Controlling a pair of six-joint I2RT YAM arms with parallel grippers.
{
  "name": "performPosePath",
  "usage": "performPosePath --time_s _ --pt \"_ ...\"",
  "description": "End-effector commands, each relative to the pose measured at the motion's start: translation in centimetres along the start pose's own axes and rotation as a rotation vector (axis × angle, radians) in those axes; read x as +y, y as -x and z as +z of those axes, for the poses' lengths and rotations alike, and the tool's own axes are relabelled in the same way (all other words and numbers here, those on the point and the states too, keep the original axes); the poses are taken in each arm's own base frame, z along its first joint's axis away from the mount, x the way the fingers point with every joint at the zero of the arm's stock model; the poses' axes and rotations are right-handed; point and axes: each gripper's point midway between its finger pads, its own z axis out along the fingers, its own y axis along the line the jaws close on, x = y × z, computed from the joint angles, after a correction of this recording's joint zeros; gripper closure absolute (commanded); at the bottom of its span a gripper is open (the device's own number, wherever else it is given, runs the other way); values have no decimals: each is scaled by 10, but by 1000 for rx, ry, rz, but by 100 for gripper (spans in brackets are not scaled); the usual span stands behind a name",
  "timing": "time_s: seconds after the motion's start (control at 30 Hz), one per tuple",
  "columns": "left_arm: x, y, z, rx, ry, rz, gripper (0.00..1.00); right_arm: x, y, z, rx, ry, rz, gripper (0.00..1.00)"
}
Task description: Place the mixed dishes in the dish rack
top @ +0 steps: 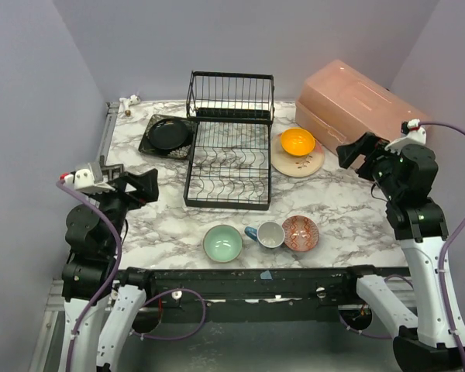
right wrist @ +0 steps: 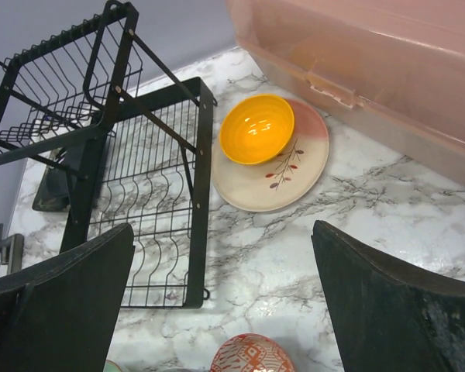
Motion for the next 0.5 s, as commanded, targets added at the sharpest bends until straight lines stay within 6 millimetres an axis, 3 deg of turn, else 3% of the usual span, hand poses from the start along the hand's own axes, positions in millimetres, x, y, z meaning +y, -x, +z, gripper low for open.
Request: performPosePath --time_s 0.0,0.1,0.2,0.47 --pt "-23 -27 -3 151 -143 23 2 -6 -9 2 19 -32 26 0" --pt "-31 -45 0 225 -198 9 1 1 -26 12 89 29 16 0" --pt "-38 -65 1 314 -249 -16 1 -5 -52 26 198 -7 84 0" --pt "-47 -117 -4 539 -328 -147 1 29 -110 39 450 213 216 0"
